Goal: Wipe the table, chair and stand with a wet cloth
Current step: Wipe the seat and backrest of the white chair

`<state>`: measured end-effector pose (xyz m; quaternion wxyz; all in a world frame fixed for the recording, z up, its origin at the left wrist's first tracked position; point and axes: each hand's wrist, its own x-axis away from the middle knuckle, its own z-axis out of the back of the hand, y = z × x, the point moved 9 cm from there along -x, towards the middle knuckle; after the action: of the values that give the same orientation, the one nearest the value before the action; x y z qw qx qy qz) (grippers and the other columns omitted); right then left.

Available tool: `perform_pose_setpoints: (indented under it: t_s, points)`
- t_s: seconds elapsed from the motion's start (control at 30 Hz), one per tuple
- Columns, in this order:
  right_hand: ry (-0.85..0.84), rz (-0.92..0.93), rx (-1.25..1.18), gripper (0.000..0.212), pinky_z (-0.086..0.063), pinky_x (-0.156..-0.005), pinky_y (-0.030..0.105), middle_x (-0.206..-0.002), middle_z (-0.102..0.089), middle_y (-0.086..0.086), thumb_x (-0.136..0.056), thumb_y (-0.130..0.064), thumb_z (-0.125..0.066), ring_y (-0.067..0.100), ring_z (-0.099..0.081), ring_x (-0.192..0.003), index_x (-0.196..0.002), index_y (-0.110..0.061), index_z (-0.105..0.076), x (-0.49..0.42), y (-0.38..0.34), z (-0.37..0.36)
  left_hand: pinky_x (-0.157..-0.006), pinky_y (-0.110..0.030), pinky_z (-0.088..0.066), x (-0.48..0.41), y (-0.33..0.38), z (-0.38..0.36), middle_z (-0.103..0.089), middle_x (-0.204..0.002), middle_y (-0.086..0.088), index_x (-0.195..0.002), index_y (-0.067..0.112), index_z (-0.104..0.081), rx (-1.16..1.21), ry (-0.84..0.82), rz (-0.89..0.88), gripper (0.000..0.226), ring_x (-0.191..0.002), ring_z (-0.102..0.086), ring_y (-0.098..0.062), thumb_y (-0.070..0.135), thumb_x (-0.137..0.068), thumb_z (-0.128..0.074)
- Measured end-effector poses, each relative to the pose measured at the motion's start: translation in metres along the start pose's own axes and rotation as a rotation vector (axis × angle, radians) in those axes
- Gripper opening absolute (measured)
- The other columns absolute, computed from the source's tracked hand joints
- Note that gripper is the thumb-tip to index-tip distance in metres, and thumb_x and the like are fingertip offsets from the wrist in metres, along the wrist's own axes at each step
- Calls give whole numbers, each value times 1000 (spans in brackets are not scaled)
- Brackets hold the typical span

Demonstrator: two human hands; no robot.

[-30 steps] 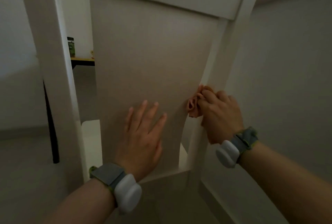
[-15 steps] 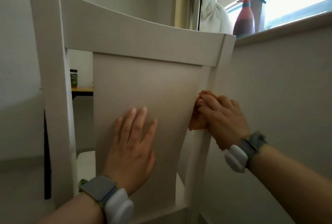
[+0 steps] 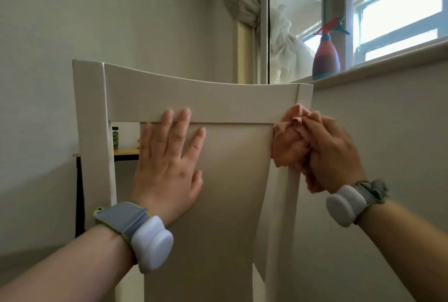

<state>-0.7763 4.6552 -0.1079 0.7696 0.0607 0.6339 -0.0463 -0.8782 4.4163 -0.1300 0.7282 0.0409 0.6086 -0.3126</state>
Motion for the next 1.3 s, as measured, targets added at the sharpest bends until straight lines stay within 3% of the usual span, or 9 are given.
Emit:
perform_pose_setpoints:
  t_s: [0.13,0.23,0.37,0.5,0.63,0.77,0.9,1.03,1.3]
  points:
    - [189,-231,-242,39,-40,-93,33,-128,-49,21,-90,-4,-44,33,-49,-111,-129,-4,-51,-34,12,23,-111,-53,-4,-1,-11,15,-17,-153,-18,-138,15,-38,19,52,36,69,-141,-7,-39,40,-75,-35]
    - [60,-224,-272,50,-26,-113,43,-147,-34,19,-89,-12,-40,35,-28,-137,-138,-6,-42,-48,-27,-3,-111,-53,0,2,-32,29,-15,-153,-18,-138,16,-39,13,120,97,68,-140,-1,-39,38,-74,-42]
    - [-51,-207,-359,67,5,-117,27,-159,6,4,-91,-24,-37,21,9,-146,-151,-25,-7,-46,-90,-31,-111,-59,-6,17,-63,41,-12,-151,-19,-142,18,-32,54,229,184,72,-139,-3,-43,28,-73,-51]
    - [-90,-116,-284,73,4,-119,36,-158,13,5,-93,-27,-43,23,15,-145,-149,-37,3,-54,-147,-29,-113,-55,-14,39,-95,34,-5,-151,-25,-145,14,-15,170,202,283,78,-140,-3,-40,20,-78,-53]
    - [-140,70,-304,66,1,-118,41,-159,-3,-2,-91,-35,-46,23,8,-146,-145,-48,-10,-64,-220,-22,-112,-36,-15,49,-109,18,1,-155,-19,-146,22,-2,292,80,358,90,-142,-5,-30,11,-79,-61]
    - [-20,214,-262,57,-20,-114,40,-139,-43,4,-86,-30,-48,31,-35,-131,-141,-35,-35,-85,-260,-14,-114,-54,-9,52,-96,16,-5,-153,-26,-148,11,-11,119,48,339,95,-142,-4,-40,22,-73,-68]
    - [108,256,-190,54,-28,-108,41,-130,-51,8,-87,-26,-49,33,-46,-119,-140,-28,-42,-76,-229,-15,-113,-54,0,49,-54,7,-5,-154,-20,-147,7,-13,74,30,199,86,-143,3,-36,36,-75,-50]
    - [103,185,-133,59,-16,-117,44,-150,-32,13,-90,-20,-56,35,-24,-141,-145,-26,-33,-54,-156,-31,-113,-51,0,50,-18,-6,-5,-156,-15,-147,7,-12,140,-22,115,83,-145,8,-29,32,-72,-38]
    - [102,-163,-107,58,-5,-119,36,-158,-8,15,-100,-34,-39,33,-4,-146,-151,-17,-16,-56,-24,-22,-111,-50,-11,41,18,-19,-11,-155,-13,-145,6,-18,188,-58,59,79,-143,-8,-31,37,-75,-36]
